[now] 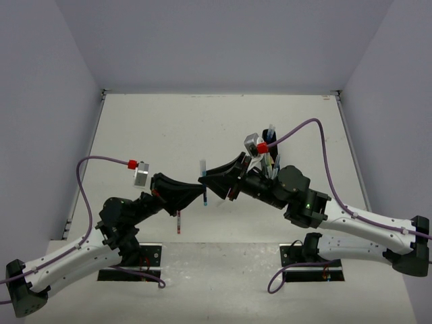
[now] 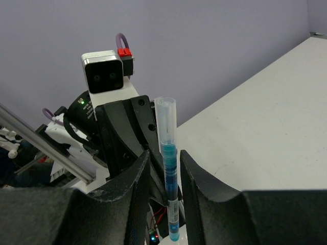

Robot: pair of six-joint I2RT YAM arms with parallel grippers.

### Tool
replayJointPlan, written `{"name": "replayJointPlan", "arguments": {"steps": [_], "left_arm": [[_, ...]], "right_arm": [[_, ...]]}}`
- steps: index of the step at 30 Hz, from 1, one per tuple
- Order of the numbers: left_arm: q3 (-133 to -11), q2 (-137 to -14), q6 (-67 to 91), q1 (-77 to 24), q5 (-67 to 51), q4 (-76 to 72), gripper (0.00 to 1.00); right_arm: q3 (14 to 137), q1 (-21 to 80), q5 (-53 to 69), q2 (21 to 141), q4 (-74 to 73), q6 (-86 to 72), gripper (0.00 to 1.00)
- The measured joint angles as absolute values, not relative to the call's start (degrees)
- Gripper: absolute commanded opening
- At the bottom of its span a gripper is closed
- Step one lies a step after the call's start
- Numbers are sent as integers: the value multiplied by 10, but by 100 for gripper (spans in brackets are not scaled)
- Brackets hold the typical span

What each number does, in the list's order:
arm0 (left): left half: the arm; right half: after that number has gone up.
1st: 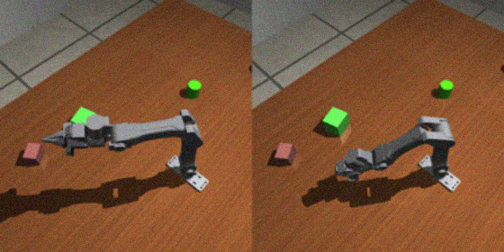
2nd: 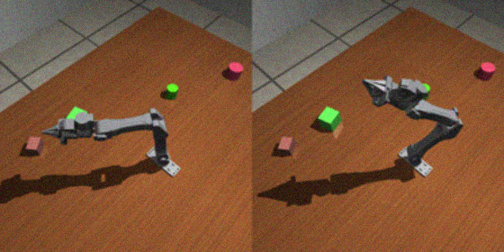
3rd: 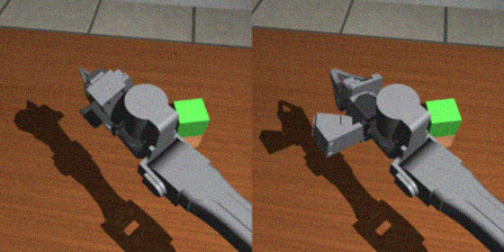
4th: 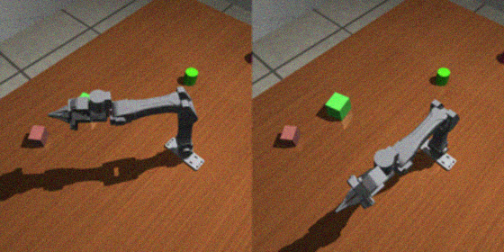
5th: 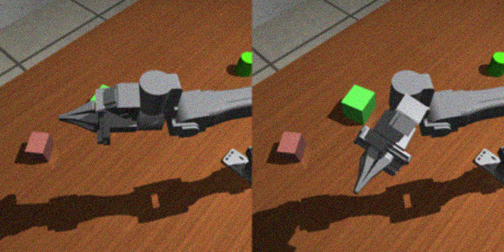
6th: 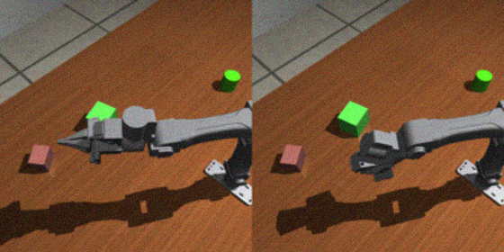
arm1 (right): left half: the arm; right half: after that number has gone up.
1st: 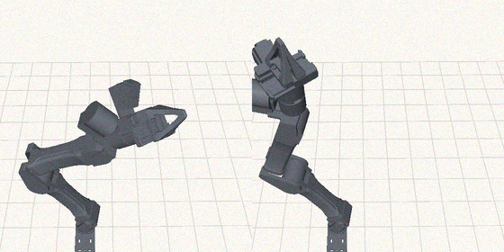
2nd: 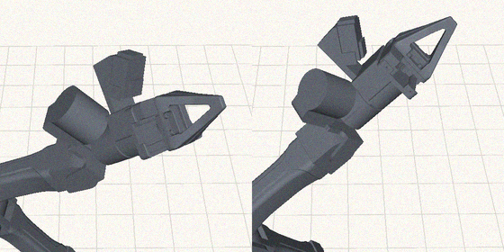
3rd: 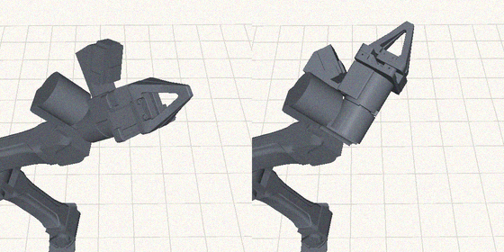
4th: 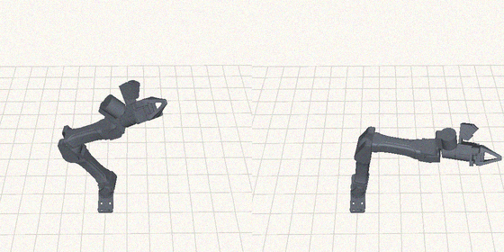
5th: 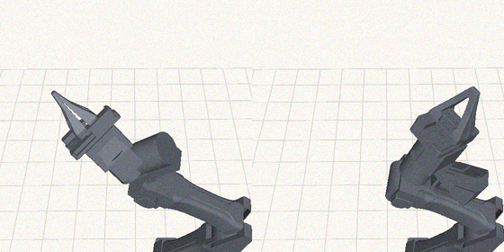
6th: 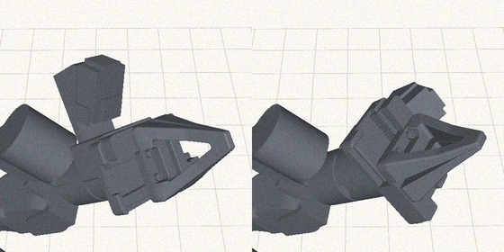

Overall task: Sort the stationery into containers
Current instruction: Close the pen cap on the pen.

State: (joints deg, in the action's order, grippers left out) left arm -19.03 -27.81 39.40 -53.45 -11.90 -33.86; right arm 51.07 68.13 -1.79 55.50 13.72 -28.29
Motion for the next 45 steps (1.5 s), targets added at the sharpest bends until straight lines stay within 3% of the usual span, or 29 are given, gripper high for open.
{"name": "replayJointPlan", "arguments": {"steps": [8,13,14,17,19,23,29,32,34,38,40,45], "left_arm": [[-193,-285,392,-535,-111,-337,0],[-197,-288,392,-535,-106,-337,2],[-198,-288,392,-535,-106,-337,7],[-200,-289,391,-534,-106,-337,37],[-200,-292,387,-535,-107,-337,41],[-200,-306,383,-535,-110,-337,37],[-201,-328,384,-536,-127,-350,1],[-201,-331,385,-536,-131,-355,0],[-201,-331,384,-536,-131,-357,0],[-201,-330,379,-536,-134,-355,0],[-201,-326,374,-536,-137,-349,0],[-201,-319,363,-536,-147,-344,0]], "right_arm": [[495,681,-13,556,137,-283,23],[493,681,-12,560,136,-282,1],[493,681,-12,560,137,-281,0],[493,680,-12,560,139,-279,0],[493,680,-11,560,138,-279,0],[493,680,-10,560,138,-279,0],[493,678,-10,564,139,-273,0],[494,678,-12,565,141,-270,0],[495,677,-13,566,142,-269,12],[496,678,-14,568,142,-270,62],[496,679,-21,568,140,-270,67],[504,679,-51,564,117,-269,67]]}}
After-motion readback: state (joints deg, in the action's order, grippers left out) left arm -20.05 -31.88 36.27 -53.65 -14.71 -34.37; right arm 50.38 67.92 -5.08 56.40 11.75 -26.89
